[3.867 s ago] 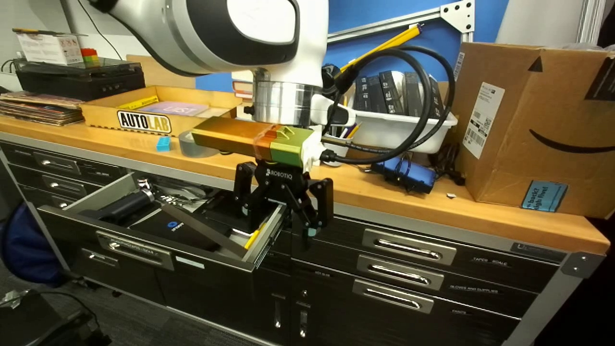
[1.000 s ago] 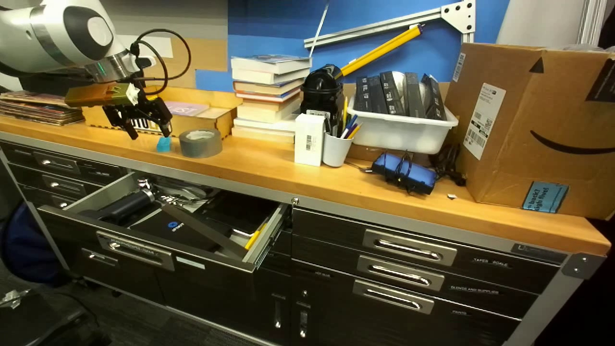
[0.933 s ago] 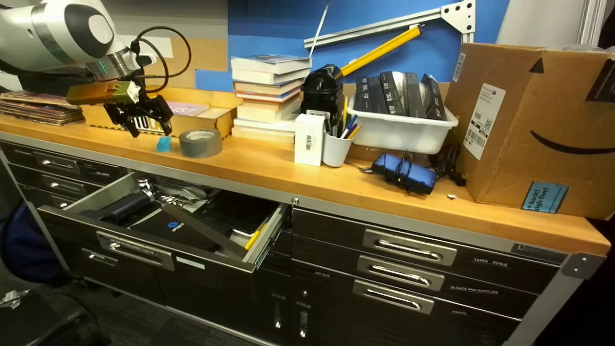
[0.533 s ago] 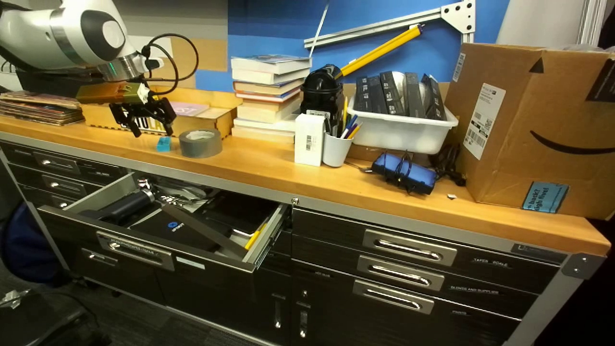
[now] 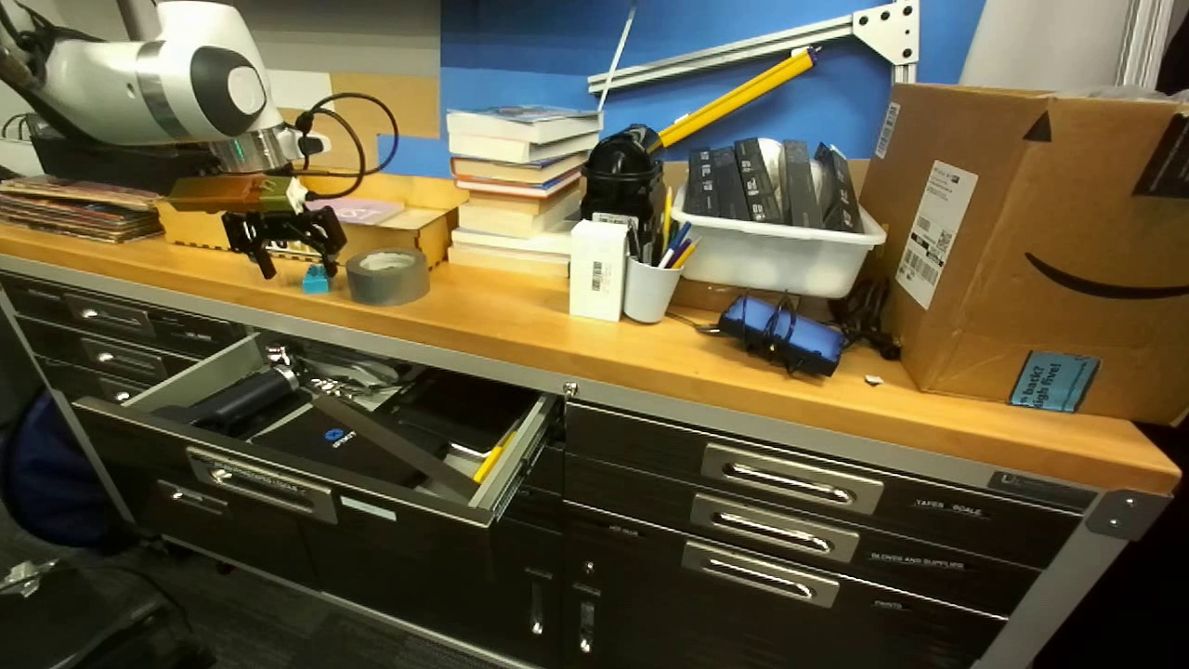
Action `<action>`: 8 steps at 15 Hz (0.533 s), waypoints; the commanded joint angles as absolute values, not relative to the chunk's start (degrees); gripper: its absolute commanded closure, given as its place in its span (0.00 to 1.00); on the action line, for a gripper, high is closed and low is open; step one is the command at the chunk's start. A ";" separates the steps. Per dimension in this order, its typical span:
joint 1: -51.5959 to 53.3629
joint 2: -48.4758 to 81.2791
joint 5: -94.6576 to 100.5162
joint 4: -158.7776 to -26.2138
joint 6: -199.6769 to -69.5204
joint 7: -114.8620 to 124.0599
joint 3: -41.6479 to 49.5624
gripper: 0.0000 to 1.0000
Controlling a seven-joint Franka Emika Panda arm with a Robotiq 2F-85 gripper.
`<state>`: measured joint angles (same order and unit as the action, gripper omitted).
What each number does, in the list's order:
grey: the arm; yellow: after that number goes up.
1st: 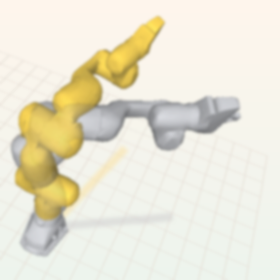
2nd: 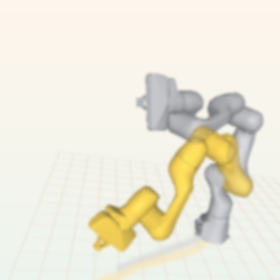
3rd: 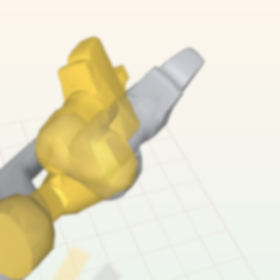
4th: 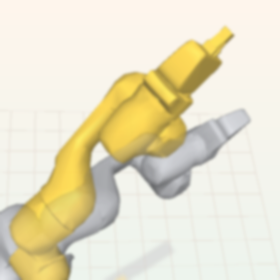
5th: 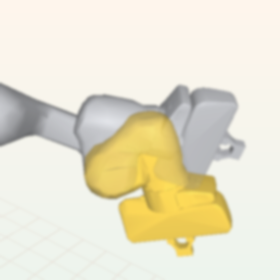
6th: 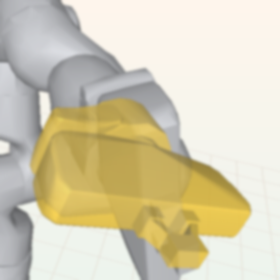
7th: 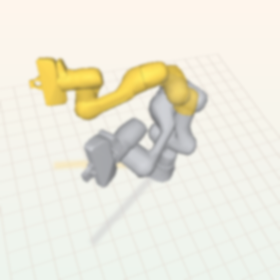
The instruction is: Put the blue object inside the drawer then close the drawer.
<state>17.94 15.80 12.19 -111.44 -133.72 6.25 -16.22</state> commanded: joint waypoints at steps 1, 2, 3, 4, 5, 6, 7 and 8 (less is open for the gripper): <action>18.90 18.47 11.75 -107.48 -131.85 5.33 -15.24 0.25; 18.89 18.68 11.60 -107.25 -131.82 5.63 -15.10 0.26; 18.81 18.71 11.41 -107.07 -131.64 5.55 -15.01 0.32; 18.83 18.66 11.54 -106.90 -131.46 5.81 -14.81 0.42; 18.85 18.61 11.60 -106.75 -131.29 5.99 -14.65 0.50; 18.97 18.24 12.10 -106.76 -131.15 6.40 -14.42 0.58; 18.96 18.05 12.23 -106.77 -130.98 6.51 -14.27 0.65; 18.66 17.79 11.51 -106.77 -130.33 5.84 -14.37 0.72</action>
<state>17.95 18.11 12.19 -108.55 -132.76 6.27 -15.30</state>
